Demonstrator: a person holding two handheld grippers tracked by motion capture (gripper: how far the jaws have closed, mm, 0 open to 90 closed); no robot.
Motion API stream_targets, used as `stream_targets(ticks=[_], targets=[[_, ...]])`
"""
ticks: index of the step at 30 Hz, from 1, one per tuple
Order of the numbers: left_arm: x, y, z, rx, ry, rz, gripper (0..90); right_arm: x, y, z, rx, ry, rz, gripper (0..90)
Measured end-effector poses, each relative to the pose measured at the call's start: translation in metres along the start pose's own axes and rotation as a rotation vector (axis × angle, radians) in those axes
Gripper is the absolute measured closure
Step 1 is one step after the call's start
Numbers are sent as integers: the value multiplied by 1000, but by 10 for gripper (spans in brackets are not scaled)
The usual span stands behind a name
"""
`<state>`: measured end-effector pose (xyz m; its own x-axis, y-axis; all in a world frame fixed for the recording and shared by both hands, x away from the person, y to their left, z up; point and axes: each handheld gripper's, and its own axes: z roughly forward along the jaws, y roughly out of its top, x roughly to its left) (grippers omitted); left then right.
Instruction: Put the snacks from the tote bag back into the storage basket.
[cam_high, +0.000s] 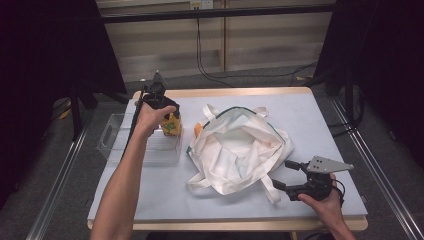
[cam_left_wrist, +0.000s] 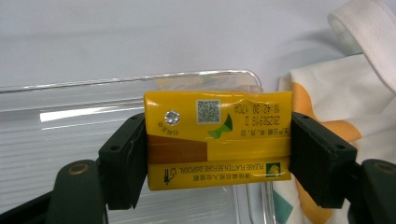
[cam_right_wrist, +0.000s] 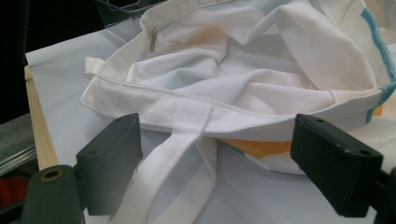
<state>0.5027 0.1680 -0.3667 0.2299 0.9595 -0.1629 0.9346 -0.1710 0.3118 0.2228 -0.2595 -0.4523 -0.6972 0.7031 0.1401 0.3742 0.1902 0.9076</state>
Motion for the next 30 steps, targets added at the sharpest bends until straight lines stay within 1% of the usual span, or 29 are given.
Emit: stream_targets(ticks=[5,6,8,10,11,13,14,15,17,18,20,21,22,27,28,29,30], targets=[[4,-1,-1,-6,-11,12,266,0,0,1,0,-4,-1,163],[5,-1,-2,-6,-15,21,264,0,0,1,-1,-2,0,163],[7,-2,-2,-27,-21,25,261,0,0,1,-2,-3,0,163],[8,-3,-2,-31,-19,31,257,0,0,0,-1,-2,0,163],[9,-4,-2,-32,-9,26,206,0,0,0,-1,-1,0,163],[12,-5,-2,-43,-24,33,202,0,0,0,-1,-1,0,163],[14,-6,-1,-42,-23,33,189,0,0,0,-1,0,-1,163],[16,-7,-1,-51,-23,38,166,0,0,0,-2,2,-2,163],[19,-8,-2,-59,-27,43,149,-1,0,0,0,-1,2,163],[21,-9,-3,-62,-35,46,115,-1,0,1,0,-2,3,163],[23,-9,-5,-77,-27,51,95,0,0,1,1,-1,3,163],[23,-10,-6,-91,-33,54,91,0,0,1,1,-1,3,163],[24,-10,-8,-95,-46,67,90,0,0,1,1,-1,3,163],[23,-13,-14,-140,-56,107,62,0,0,1,1,-1,3,163],[23,-14,-15,-157,-61,127,59,0,0,1,1,-1,3,163],[23,-14,-16,-158,-62,140,55,0,0,1,0,-1,4,163],[24,-15,-17,-174,-66,146,54,0,0,1,0,0,4,163]])
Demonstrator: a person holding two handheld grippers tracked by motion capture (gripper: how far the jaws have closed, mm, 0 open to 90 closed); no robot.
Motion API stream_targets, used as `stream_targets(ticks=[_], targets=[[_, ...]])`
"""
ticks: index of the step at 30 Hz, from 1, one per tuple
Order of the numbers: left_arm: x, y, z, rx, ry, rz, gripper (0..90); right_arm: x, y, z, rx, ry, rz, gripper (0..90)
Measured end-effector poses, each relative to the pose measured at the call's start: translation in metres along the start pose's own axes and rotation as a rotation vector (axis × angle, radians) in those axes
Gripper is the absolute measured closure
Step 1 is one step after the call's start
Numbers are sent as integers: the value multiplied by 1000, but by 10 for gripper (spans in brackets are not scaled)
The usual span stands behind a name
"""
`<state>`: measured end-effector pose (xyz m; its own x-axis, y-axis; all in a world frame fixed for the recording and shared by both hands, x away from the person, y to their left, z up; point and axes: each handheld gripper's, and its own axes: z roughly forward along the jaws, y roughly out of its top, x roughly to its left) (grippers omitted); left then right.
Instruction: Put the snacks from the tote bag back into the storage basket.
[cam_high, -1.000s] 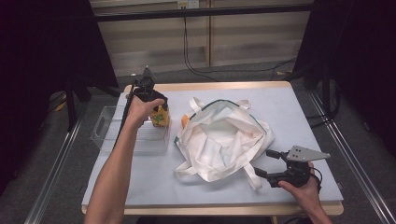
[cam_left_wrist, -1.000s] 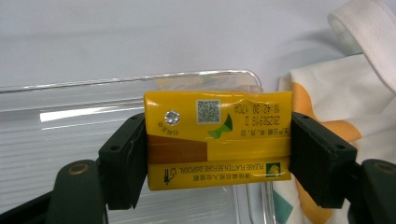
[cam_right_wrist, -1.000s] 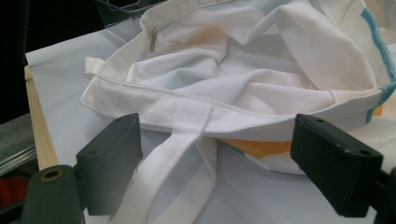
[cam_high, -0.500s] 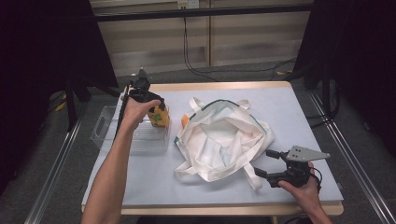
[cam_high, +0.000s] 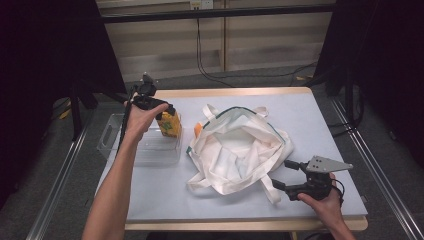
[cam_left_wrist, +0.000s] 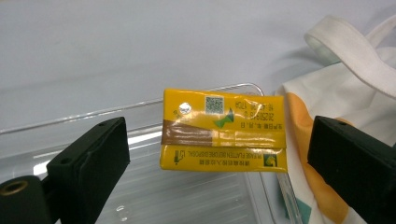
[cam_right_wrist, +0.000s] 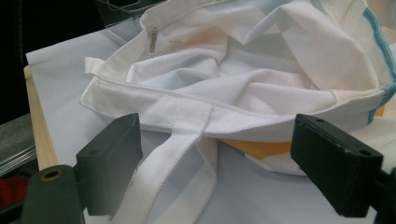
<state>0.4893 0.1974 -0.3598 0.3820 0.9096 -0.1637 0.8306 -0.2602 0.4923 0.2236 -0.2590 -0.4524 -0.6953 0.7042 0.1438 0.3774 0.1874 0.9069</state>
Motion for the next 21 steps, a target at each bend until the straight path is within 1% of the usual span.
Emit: stream_targets(ticks=[1,3,5,7,8,9,10,11,13,14,16,19,20,21], targets=[[1,-2,-2,-15,-14,-7,52,0,0,0,-2,2,-3,163],[5,-6,-5,-50,-39,-5,52,0,0,0,-1,0,-1,162],[7,-10,-6,-65,-32,17,49,0,0,0,0,-1,-3,163],[10,-15,-8,-88,-51,37,47,0,0,0,0,1,-1,163],[12,-17,-9,-102,-68,37,44,0,0,0,1,-2,-2,163],[14,-19,-9,-106,-73,31,45,0,0,0,2,-2,-2,163],[16,-21,-9,-102,-69,31,45,0,0,0,2,-2,-2,163],[16,-23,-8,-108,-59,33,58,0,0,1,1,-2,-3,163],[19,-26,-6,-107,-81,55,71,0,0,1,2,1,-7,163],[20,-28,-5,-105,-80,56,67,0,0,1,4,1,-3,163],[21,-30,-1,-98,-79,70,63,0,0,1,6,-1,-2,163],[19,-28,4,-99,-46,91,59,0,0,2,5,-3,1,162],[19,-28,4,-110,-59,91,56,0,0,2,5,-4,0,163],[18,-27,5,-115,-84,109,57,0,0,2,6,-4,0,163]])
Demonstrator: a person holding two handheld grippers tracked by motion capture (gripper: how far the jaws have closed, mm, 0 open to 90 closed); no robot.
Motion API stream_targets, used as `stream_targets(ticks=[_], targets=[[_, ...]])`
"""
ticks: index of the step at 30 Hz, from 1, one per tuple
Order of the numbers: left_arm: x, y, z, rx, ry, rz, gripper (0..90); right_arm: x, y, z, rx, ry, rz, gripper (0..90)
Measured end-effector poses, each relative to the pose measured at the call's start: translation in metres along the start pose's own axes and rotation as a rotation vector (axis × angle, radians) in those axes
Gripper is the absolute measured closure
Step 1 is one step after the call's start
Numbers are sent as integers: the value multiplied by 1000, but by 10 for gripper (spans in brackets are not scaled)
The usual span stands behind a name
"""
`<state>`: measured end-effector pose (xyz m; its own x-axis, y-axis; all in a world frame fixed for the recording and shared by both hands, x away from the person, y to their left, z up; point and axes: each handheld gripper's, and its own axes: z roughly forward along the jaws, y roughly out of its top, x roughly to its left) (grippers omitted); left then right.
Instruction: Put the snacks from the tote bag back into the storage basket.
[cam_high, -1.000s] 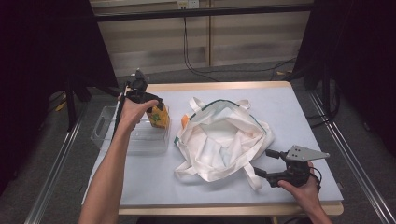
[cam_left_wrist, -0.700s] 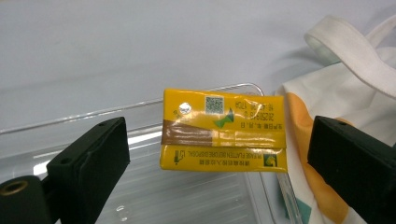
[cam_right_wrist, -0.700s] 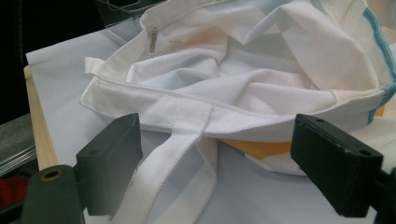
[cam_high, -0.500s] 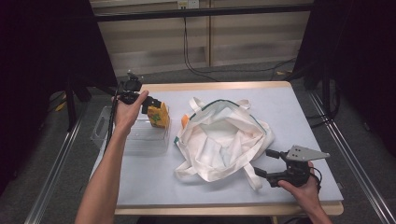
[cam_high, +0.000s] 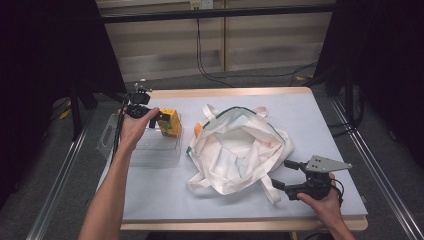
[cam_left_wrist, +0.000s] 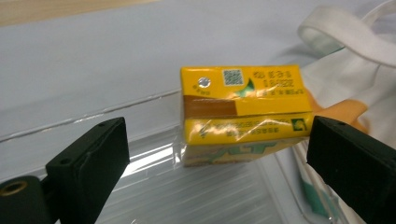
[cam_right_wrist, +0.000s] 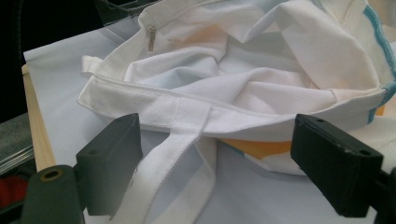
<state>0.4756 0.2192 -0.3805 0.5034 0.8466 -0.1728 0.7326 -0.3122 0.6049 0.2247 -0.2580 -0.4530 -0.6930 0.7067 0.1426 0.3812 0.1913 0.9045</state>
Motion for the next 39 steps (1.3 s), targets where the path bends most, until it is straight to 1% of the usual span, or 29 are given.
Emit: stream_targets(ticks=[2,5,7,8,10,11,12,13,14,15,16,17,18,19,20,21,22,23,25,26,29,30,31,32,35,36,37,38,39], targets=[[-5,1,3,9,-7,34,54,0,0,0,-1,0,-1,163],[-8,1,6,9,4,39,49,-1,0,0,-1,0,0,161],[-9,1,8,19,-5,42,50,0,0,0,0,1,0,161],[-10,1,9,16,4,45,53,0,0,0,0,2,-1,161],[-10,1,12,16,4,32,74,0,0,-1,-1,2,0,161],[-10,2,13,20,30,25,92,0,0,0,-1,1,1,161],[-10,1,13,17,40,12,216,-1,0,0,-1,1,0,161],[-10,1,14,16,27,1,216,-1,0,0,-1,1,0,161],[-9,1,15,24,20,-6,257,0,0,0,0,2,1,162],[-11,2,15,18,31,-14,257,-1,0,0,-2,1,0,161],[-12,2,15,28,37,-15,259,-1,0,0,0,2,2,161],[-12,2,15,25,42,-32,261,-1,0,0,-2,3,0,162],[-12,3,14,13,38,-84,262,-1,0,0,-2,3,1,161],[-12,2,14,5,38,-103,264,-1,0,1,-2,2,-2,161],[-13,3,14,13,72,-101,264,-1,0,1,0,2,0,162],[-16,3,15,-4,95,-119,265,-1,0,1,-2,5,0,162],[-17,3,16,0,103,-129,265,-1,0,1,-2,5,0,162],[-18,3,16,-9,110,-157,265,0,0,1,0,5,-1,162],[-19,3,16,-22,112,-188,265,-1,0,1,-2,6,-2,161],[-22,3,18,-25,125,-192,265,-1,0,1,-2,5,-1,162],[-24,4,19,-26,135,-204,265,-1,0,0,-2,5,-2,162],[-25,4,19,-18,130,-196,265,-1,0,0,0,4,0,162],[-26,4,19,-15,122,-201,266,-1,0,0,-1,1,-1,162],[-27,3,19,-13,124,-202,266,-1,0,0,0,1,0,161],[-30,3,19,-3,134,-174,266,-1,0,0,0,3,-3,162],[-31,2,20,-6,139,-164,267,0,0,0,-1,0,-3,161],[-33,2,21,6,140,-136,267,0,0,0,-1,0,-2,162],[-34,2,21,5,145,-129,267,0,0,0,-2,2,-3,162],[-35,2,22,4,145,-136,268,0,0,0,-1,1,-3,162]])
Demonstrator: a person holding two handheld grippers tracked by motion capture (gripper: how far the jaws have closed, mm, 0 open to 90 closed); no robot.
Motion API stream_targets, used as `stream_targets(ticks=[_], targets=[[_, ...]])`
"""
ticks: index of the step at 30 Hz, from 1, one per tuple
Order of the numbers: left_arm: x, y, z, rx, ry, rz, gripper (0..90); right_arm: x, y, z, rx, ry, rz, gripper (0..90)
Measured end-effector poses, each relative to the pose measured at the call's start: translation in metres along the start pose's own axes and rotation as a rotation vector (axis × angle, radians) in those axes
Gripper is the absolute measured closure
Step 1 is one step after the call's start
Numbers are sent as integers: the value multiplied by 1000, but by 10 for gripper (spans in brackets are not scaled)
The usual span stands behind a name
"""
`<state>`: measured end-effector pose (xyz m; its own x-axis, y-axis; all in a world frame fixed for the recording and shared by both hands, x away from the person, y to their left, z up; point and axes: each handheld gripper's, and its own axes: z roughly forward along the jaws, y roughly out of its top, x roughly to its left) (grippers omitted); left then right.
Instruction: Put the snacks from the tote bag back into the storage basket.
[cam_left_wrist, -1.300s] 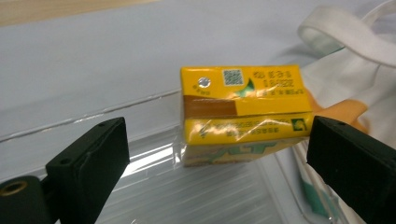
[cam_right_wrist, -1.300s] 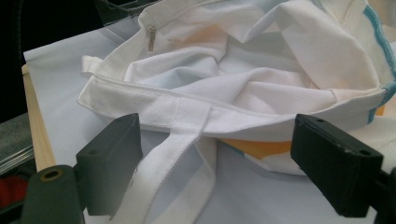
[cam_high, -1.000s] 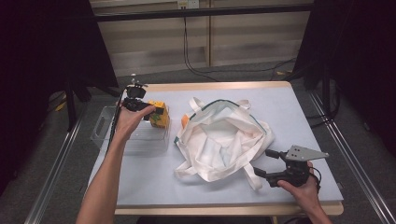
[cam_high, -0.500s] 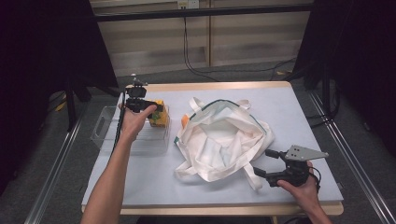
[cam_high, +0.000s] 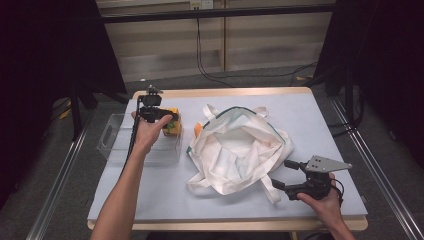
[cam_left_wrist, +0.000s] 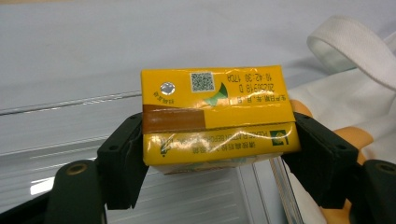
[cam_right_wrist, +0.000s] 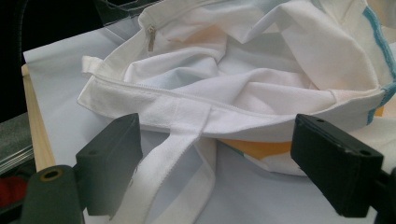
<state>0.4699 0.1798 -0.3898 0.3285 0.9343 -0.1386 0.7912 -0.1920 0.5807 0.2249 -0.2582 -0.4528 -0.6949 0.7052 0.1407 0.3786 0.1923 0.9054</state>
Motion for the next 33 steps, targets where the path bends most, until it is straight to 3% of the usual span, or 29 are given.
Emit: stream_targets(ticks=[13,17,23,25,29,30,33], targets=[[2,-1,0,21,-18,12,265,0,0,0,-2,1,-3,162],[1,-1,1,7,-14,-7,259,-1,0,0,-1,-5,2,162],[10,-3,2,10,-56,-31,215,-1,0,-2,-3,-3,2,162],[11,-5,4,11,-48,-20,140,-1,0,-1,-2,-2,-1,161],[11,-8,5,-11,-59,4,89,0,0,-1,-2,-3,0,161],[12,-8,4,-8,-57,30,84,-1,0,-1,-1,-3,1,162],[11,-11,0,-44,-67,52,43,-1,0,0,1,-3,0,161]])
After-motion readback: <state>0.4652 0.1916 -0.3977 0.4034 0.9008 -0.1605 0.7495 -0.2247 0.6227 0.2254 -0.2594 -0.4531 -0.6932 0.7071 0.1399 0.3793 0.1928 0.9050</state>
